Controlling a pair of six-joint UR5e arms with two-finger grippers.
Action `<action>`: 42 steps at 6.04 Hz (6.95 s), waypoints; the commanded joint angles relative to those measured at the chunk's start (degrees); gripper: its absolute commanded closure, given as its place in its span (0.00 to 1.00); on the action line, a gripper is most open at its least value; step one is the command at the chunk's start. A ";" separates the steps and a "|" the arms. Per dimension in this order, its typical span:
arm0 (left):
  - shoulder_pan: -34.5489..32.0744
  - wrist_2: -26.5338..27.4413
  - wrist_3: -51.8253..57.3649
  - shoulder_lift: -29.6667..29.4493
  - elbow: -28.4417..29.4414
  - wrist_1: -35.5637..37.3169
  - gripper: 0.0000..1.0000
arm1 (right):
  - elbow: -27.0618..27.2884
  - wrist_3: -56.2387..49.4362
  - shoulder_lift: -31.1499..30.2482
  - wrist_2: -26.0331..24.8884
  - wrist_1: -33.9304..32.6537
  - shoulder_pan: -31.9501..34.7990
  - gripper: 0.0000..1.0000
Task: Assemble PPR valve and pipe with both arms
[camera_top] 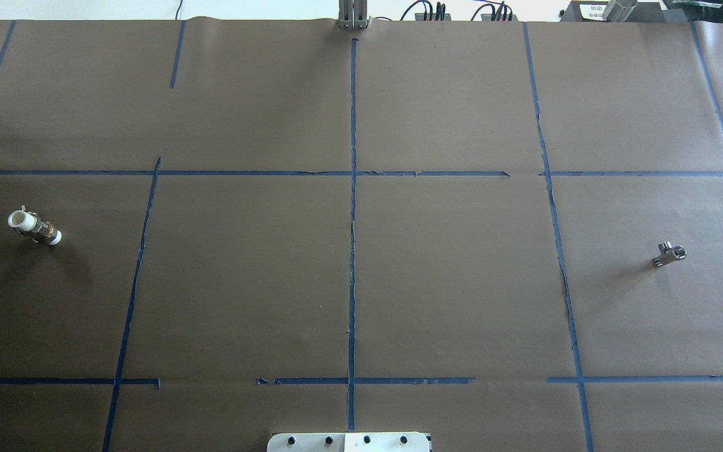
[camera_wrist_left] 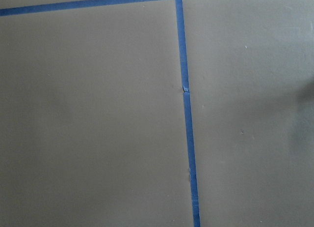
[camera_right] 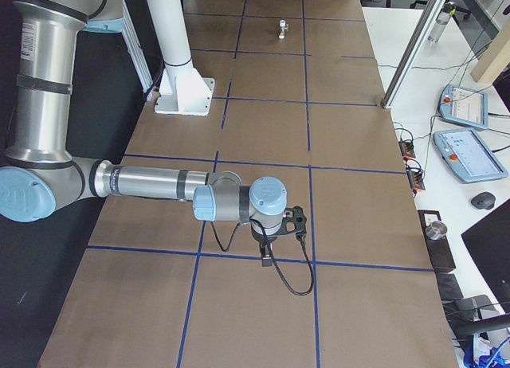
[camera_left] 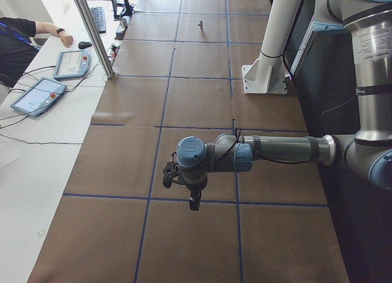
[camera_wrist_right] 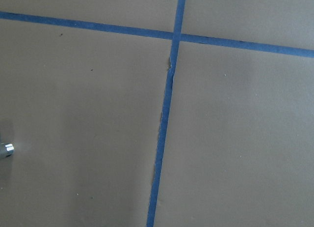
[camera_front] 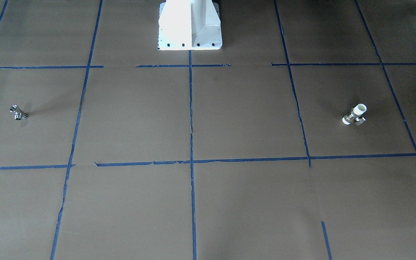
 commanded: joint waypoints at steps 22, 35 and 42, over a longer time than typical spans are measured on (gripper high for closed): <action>32.18 10.54 -47.46 -10.11 1.11 -29.35 0.07 | -0.79 0.00 0.39 0.00 -0.09 -0.13 0.00; 34.18 13.17 -65.25 -28.85 -8.55 -4.37 1.00 | -0.70 0.09 0.39 0.00 0.00 -0.13 0.00; 59.41 33.64 -91.51 -67.95 17.28 5.91 1.00 | -0.88 0.09 0.39 0.00 -0.09 -0.21 0.00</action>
